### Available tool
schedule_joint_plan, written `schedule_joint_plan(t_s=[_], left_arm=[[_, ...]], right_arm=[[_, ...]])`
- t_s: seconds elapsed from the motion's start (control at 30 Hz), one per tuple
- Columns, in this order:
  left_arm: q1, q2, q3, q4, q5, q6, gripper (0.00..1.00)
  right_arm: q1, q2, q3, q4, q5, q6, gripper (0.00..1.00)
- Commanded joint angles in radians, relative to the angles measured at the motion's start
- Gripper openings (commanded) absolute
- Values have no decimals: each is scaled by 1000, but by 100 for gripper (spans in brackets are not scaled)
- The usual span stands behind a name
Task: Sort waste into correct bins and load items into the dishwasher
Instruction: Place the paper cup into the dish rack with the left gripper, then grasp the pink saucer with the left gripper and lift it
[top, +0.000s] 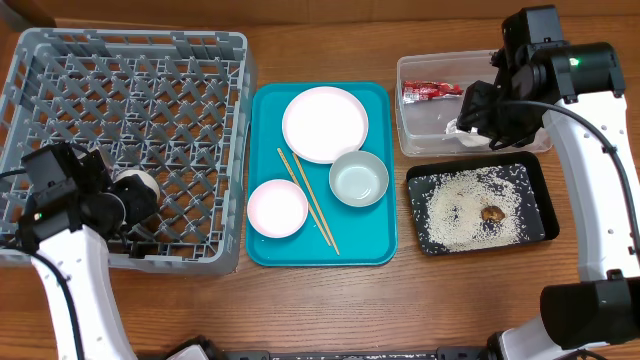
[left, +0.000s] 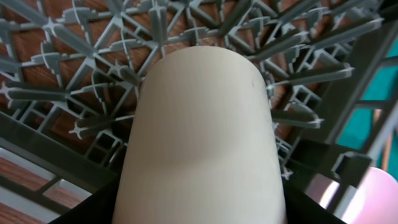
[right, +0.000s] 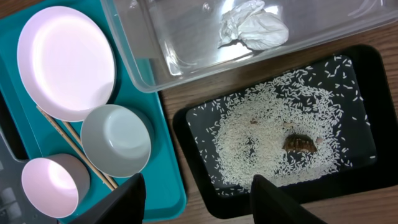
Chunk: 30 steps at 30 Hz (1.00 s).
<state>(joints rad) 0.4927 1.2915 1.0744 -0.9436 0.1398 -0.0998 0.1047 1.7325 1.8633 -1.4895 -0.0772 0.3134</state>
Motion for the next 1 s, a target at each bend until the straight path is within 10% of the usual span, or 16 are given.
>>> schedule_joint_plan(t_s=[0.0,0.1,0.27,0.63,0.97], left_arm=[[3,58,22,2,-28,-13,20],[2,110,22,16,-13,-13,29],[2,147,23,56,8,-13,98],[-26,122,172,-20,223,-11,100],[-349,91,188,-29,231,97,100]], right_arm=[[0,-15,4,-6,13,-2,56],[0,-15,4,-9,13,-2,56],[0,-15,4,-13,13,-2,56],[0,-15,4,-27,13,-3,56],[-11,-16,4,-55,36,3,58]])
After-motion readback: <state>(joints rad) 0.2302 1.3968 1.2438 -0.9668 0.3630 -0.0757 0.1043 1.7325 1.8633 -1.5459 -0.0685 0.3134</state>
